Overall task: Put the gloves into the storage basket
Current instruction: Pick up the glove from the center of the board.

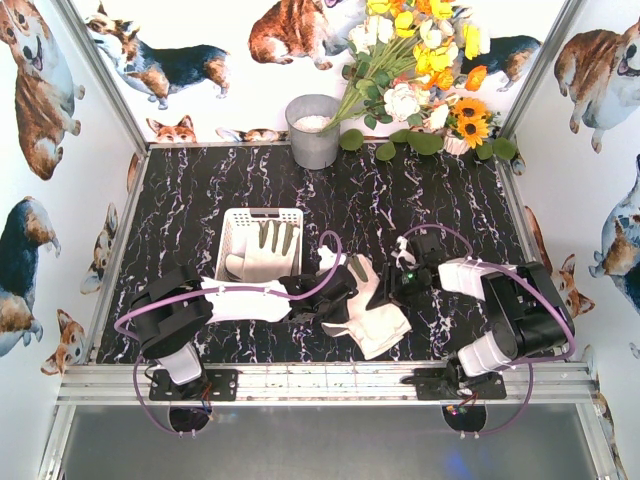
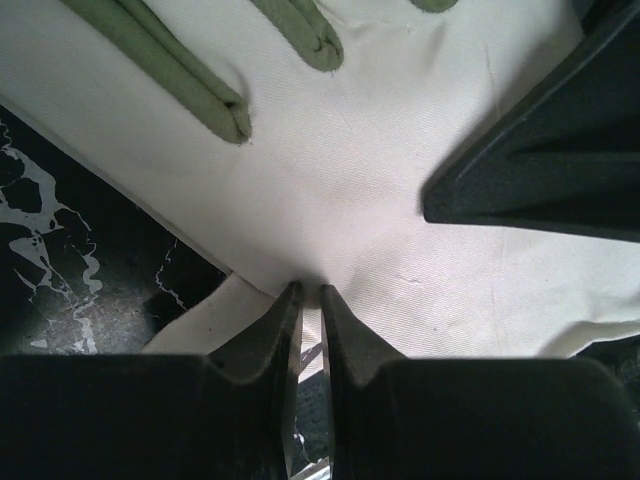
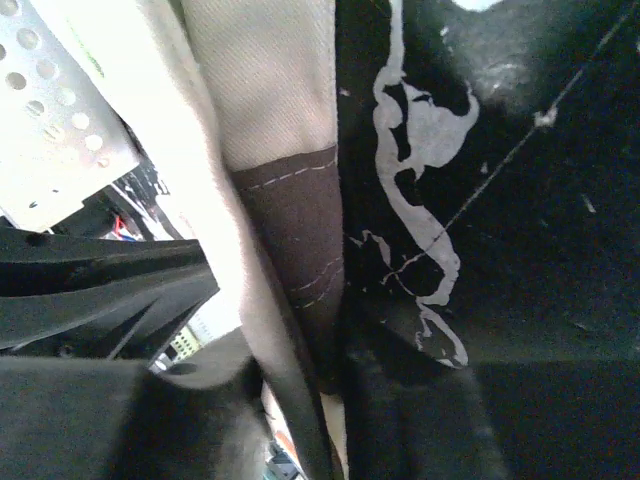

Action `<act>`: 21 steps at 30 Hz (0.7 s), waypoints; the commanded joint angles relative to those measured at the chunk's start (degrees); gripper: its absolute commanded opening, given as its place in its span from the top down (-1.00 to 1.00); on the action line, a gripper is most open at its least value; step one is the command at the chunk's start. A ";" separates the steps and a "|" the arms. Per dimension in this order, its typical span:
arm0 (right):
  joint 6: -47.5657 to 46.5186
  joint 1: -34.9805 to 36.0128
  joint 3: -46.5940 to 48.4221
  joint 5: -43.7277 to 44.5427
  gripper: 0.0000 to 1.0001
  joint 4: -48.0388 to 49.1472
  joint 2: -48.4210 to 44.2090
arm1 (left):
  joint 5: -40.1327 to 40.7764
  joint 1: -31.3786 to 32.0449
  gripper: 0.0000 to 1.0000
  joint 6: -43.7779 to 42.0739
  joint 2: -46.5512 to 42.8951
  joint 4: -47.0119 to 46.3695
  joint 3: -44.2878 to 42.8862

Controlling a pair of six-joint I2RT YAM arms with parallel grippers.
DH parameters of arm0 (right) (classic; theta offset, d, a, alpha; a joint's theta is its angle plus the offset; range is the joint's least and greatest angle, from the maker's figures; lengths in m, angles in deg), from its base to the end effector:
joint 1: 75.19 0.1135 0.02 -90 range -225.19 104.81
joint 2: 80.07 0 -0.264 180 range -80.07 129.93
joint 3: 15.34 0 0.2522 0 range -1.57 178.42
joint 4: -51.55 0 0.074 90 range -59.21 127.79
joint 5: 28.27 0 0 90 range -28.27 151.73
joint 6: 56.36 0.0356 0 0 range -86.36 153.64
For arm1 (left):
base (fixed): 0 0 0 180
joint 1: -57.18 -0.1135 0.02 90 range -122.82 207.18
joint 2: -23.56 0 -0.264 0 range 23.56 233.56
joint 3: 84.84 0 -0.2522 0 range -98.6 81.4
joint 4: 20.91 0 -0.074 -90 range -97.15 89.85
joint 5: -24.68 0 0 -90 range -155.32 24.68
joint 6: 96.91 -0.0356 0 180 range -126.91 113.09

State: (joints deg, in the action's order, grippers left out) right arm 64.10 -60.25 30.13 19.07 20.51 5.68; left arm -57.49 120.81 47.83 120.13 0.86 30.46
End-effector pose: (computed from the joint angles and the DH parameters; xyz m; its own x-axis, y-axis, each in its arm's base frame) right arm 0.2111 0.0813 0.1188 -0.9914 0.1213 0.0493 0.1198 0.6880 0.7157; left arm 0.1506 -0.2928 0.1546 -0.9020 -0.0019 -0.4318 0.1996 0.8849 -0.4208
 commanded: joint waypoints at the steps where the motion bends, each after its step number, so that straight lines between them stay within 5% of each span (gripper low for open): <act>1: 1.24 0.41 -1.29 2.54 0.61 2.73 -2.30 | -0.32 -0.18 0.83 -2.60 -1.07 0.34 0.40; 4: 2.76 0.35 -2.31 4.40 1.00 3.00 -4.73 | 0.19 -0.18 0.68 -2.69 -4.62 -0.76 0.36; 10: 7.30 0.34 -3.52 5.69 1.00 4.82 -9.99 | 2.75 -0.57 0.35 -3.41 -10.26 1.59 -0.39; 16: 7.06 0.14 -1.05 6.77 1.00 1.47 -17.77 | 2.13 -3.21 -0.51 -2.52 -17.93 4.23 0.13; 21: 5.26 -0.95 2.13 4.54 1.00 -2.67 -22.97 | -1.38 -9.03 -0.87 -2.58 -26.21 3.55 2.80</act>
State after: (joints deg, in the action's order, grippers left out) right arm 70.63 -60.43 28.01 25.52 19.37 -12.98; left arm -56.59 115.92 45.56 99.59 4.64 31.18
